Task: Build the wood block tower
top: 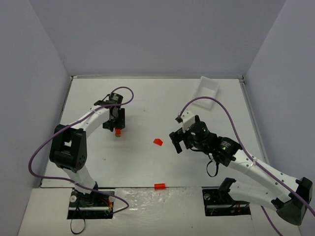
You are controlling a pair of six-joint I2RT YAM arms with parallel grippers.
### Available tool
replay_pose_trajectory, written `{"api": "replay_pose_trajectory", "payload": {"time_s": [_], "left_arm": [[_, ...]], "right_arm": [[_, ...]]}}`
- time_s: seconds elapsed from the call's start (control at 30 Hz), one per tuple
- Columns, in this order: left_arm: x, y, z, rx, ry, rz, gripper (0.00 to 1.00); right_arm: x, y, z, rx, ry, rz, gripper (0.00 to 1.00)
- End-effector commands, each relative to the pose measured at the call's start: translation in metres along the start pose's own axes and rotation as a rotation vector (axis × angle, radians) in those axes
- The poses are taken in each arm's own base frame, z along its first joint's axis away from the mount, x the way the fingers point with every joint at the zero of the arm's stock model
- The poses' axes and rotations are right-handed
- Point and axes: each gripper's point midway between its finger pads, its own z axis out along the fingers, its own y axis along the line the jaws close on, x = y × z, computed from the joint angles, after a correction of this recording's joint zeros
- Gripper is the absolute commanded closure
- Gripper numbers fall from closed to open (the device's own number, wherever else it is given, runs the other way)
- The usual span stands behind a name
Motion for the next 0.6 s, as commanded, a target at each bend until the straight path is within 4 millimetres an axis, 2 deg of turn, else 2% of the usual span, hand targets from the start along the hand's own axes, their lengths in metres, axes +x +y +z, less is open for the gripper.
{"api": "replay_pose_trajectory", "payload": {"time_s": [0.0, 0.2, 0.4, 0.57], "left_arm": [[-0.015, -0.005, -0.021, 0.049, -0.060, -0.006, 0.46], [-0.031, -0.014, -0.049, 0.101, -0.131, -0.020, 0.45], [-0.048, -0.012, -0.070, 0.103, -0.182, -0.017, 0.45], [-0.062, -0.023, -0.071, 0.142, -0.191, -0.001, 0.45]], "right_arm": [[-0.030, 0.002, -0.001, -0.012, -0.088, 0.016, 0.00], [-0.029, 0.004, 0.000, -0.022, -0.082, 0.017, 0.00], [-0.029, 0.005, 0.000, -0.028, -0.084, 0.021, 0.00], [-0.030, 0.005, -0.001, -0.029, -0.085, 0.023, 0.00]]}}
